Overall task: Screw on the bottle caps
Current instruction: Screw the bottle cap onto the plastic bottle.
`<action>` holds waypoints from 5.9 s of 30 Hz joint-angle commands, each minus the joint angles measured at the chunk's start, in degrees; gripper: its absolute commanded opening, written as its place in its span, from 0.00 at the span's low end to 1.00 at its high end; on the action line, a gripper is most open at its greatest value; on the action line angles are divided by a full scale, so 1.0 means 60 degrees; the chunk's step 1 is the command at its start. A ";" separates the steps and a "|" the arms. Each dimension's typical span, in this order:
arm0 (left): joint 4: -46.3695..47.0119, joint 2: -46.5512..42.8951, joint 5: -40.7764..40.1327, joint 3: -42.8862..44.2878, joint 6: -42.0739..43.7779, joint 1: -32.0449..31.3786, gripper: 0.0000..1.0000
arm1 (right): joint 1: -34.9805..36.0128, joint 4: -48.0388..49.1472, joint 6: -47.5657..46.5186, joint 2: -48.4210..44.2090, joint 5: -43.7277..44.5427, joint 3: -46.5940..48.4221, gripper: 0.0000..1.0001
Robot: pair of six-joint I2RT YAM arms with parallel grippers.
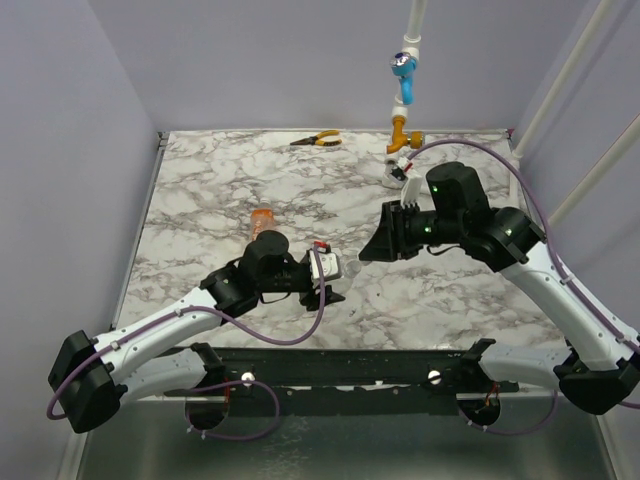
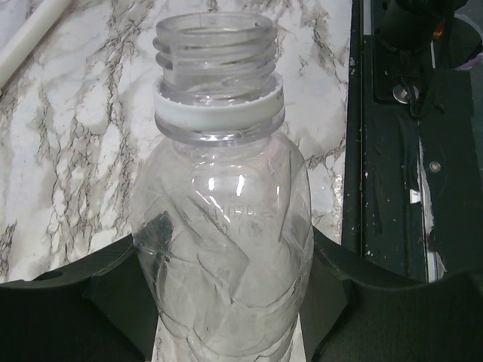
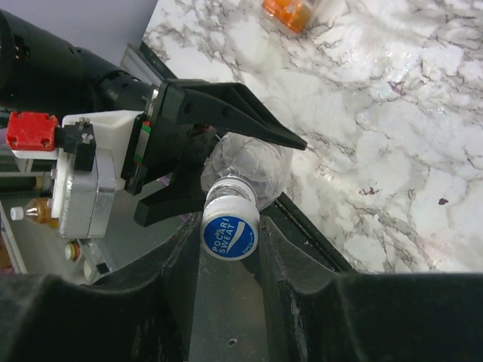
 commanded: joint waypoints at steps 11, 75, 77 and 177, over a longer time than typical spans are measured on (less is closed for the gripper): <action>0.0252 0.0262 -0.0059 0.0519 0.0350 -0.0034 0.50 | 0.0022 -0.0173 -0.0247 0.0174 -0.0600 -0.0256 0.35; 0.2788 0.0498 -0.2504 0.0499 0.1311 -0.0222 0.42 | 0.0828 0.0060 0.0969 0.0984 0.0675 -0.0834 0.36; 0.2827 0.0412 -0.2582 0.0405 0.1574 -0.0287 0.42 | 0.0828 0.0079 0.0992 0.1066 0.0544 -0.0739 0.36; 0.3083 0.1590 0.1987 0.0229 -0.2204 0.0539 0.43 | 0.1936 -0.2814 -0.2471 0.1962 0.2330 0.3146 0.65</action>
